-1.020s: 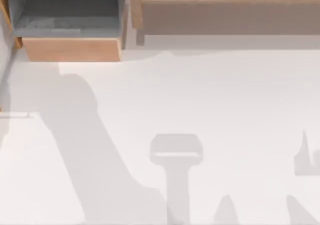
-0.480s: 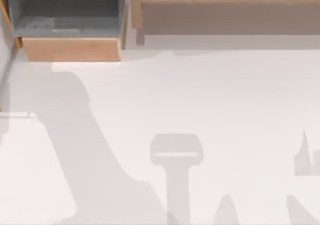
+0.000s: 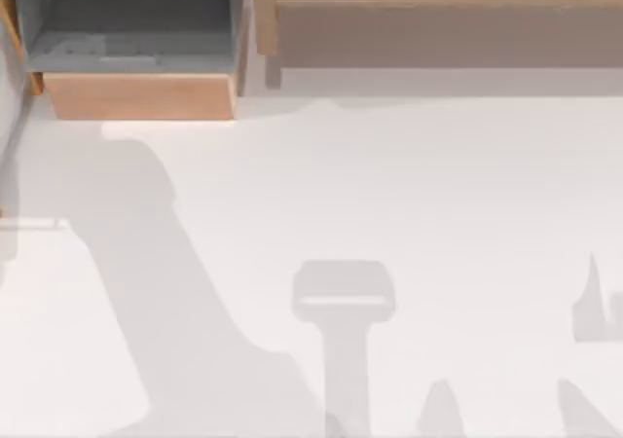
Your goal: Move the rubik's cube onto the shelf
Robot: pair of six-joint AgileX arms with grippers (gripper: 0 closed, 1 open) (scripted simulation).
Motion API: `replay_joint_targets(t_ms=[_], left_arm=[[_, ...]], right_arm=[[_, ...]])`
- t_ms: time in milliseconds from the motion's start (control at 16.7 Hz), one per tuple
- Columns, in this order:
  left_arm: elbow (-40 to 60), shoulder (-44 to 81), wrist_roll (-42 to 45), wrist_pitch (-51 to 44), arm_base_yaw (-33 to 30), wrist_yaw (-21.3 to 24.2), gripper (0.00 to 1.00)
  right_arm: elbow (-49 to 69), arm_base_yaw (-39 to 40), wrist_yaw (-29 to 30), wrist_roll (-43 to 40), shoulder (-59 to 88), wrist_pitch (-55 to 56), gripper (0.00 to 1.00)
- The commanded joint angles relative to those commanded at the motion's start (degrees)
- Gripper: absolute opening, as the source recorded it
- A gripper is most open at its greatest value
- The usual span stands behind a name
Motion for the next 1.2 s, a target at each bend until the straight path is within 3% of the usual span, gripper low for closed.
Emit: replay_joint_targets(t_ms=[180,240,780,1200], left_arm=[[0.0,0.0,0.0,0.0,0.0,0.0,0.02],[0.0,0.0,0.0,0.0,0.0,0.0,0.0],[-0.1,-0.1,0.1,0.0,0.1,-0.1,0.0],[-2.0,-5.7,-1.0,0.2,-1.6,-3.4,0.0]], right_arm=[[0.0,0.0,0.0,0.0,0.0,0.0,1.0],[0.0,0.0,0.0,0.0,0.0,0.0,1.0],[0.0,0.0,0.0,0.0,0.0,0.0,1.0],[0.0,0.0,0.0,0.0,0.0,0.0,1.0]])
